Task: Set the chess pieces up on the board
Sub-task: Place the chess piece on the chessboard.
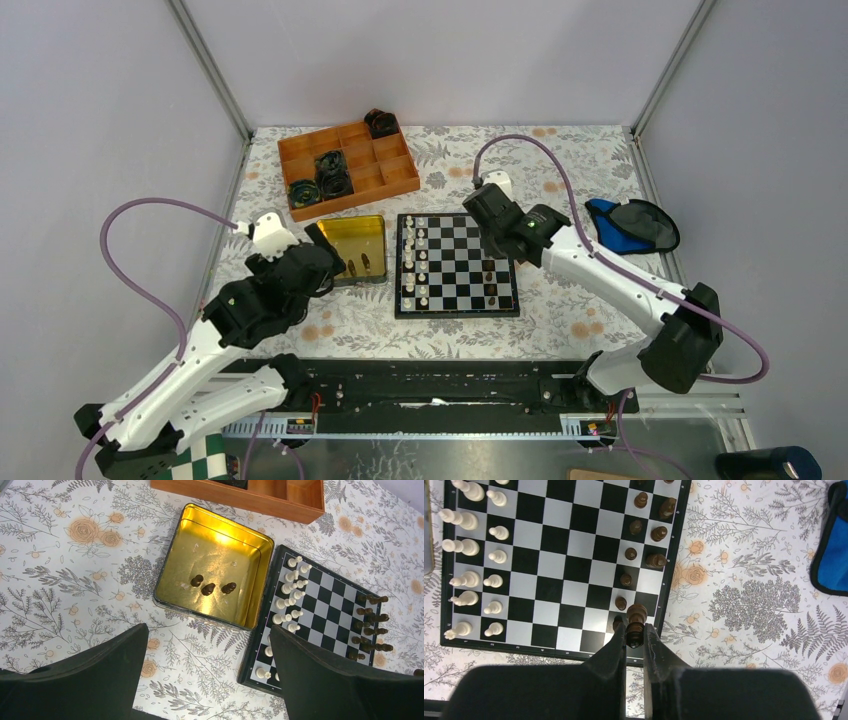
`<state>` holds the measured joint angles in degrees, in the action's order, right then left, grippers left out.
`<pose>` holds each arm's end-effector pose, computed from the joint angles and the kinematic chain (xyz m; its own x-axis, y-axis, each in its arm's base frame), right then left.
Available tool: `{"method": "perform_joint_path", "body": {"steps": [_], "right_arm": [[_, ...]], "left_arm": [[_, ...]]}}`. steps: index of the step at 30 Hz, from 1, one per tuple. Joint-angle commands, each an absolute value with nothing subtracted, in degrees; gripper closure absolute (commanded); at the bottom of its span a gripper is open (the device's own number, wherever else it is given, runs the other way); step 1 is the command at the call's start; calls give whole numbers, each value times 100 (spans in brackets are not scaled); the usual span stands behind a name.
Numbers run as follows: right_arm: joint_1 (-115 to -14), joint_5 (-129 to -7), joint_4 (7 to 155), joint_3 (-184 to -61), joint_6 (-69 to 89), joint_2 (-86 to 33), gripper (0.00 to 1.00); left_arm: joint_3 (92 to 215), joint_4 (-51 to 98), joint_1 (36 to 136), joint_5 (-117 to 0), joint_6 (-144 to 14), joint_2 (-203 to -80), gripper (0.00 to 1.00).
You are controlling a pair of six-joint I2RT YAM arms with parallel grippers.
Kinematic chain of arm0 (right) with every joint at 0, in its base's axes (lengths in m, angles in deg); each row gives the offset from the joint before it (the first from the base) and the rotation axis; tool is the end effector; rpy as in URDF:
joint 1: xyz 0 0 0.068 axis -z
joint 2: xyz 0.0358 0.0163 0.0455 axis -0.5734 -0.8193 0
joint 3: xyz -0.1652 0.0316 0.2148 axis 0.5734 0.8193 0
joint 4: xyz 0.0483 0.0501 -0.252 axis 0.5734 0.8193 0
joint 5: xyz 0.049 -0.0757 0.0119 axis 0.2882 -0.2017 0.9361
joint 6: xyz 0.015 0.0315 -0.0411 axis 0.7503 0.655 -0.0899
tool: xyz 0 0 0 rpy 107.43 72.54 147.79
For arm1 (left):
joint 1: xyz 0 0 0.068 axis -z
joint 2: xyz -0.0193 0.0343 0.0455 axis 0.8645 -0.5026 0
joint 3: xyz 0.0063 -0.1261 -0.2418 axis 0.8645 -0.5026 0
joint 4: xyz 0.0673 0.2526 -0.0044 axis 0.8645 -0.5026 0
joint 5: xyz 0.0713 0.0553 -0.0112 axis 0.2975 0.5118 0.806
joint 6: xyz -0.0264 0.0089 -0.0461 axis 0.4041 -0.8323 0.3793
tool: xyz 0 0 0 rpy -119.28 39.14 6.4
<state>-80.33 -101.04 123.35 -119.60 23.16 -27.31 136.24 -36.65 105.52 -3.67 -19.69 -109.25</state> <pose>0.2215 0.2020 0.3125 -0.6715 -0.2438 -0.6997 -0.2356 0.9656 -0.1103 0.1036 -0.0692 0.3329 -0.3932 -0.4213 -0.8172 -0.3424 0.8920 -0.2951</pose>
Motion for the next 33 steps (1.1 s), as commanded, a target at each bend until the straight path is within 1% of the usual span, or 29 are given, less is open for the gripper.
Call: {"method": "perform_joint_path", "body": {"steps": [1,14,33], "right_arm": [[-7856,-10049,12370,-11849,2588,-2750,100],[-7334,-9457,11980,-11263,2579,-2932,100],[-6880,-9068,11329,-11189,2313,-3619,100]], "left_arm": [[13545,-3444,10518,-375,-2112,-10917,1],[13498,-3362,10517,-433,-2111,-11054,1],[13515,-3260,10518,-379,-2133,-11272,1]]}}
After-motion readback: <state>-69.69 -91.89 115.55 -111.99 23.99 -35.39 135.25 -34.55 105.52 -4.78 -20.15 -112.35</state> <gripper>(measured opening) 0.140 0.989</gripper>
